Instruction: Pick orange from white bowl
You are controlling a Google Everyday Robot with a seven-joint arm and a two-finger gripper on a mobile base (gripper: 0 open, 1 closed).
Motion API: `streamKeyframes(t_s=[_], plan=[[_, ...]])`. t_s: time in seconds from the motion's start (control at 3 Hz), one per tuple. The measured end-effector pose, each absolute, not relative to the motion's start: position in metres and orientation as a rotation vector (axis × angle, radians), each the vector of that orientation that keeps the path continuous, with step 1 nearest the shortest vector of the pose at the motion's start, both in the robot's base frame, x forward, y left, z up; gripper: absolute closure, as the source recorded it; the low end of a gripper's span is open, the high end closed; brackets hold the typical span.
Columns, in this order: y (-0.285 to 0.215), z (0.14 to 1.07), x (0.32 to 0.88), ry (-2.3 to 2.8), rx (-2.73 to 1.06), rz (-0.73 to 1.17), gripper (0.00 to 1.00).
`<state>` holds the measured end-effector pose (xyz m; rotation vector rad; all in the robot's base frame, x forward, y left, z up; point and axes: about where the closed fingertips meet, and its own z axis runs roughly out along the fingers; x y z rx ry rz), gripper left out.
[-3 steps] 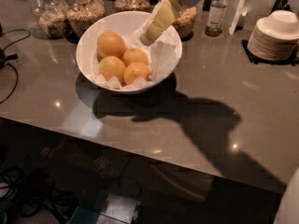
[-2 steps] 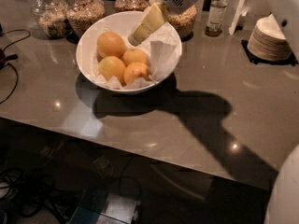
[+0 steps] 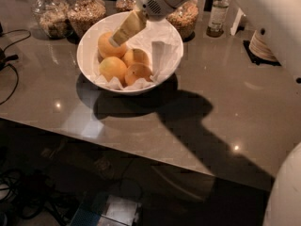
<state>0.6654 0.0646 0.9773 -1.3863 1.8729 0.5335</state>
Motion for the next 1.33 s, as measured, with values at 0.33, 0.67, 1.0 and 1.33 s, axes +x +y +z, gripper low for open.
streamKeyframes(t_s=[0.33, 0.67, 1.0, 1.33], plan=[[0.083, 0.959, 0.673, 1.943, -1.308, 0.463, 0.11], [0.096, 0.937, 0.687, 2.02, -1.236, 0.406, 0.12], [0.101, 0.921, 0.704, 2.086, -1.153, 0.37, 0.31], [0.095, 0.91, 0.713, 2.151, -1.048, 0.327, 0.38]])
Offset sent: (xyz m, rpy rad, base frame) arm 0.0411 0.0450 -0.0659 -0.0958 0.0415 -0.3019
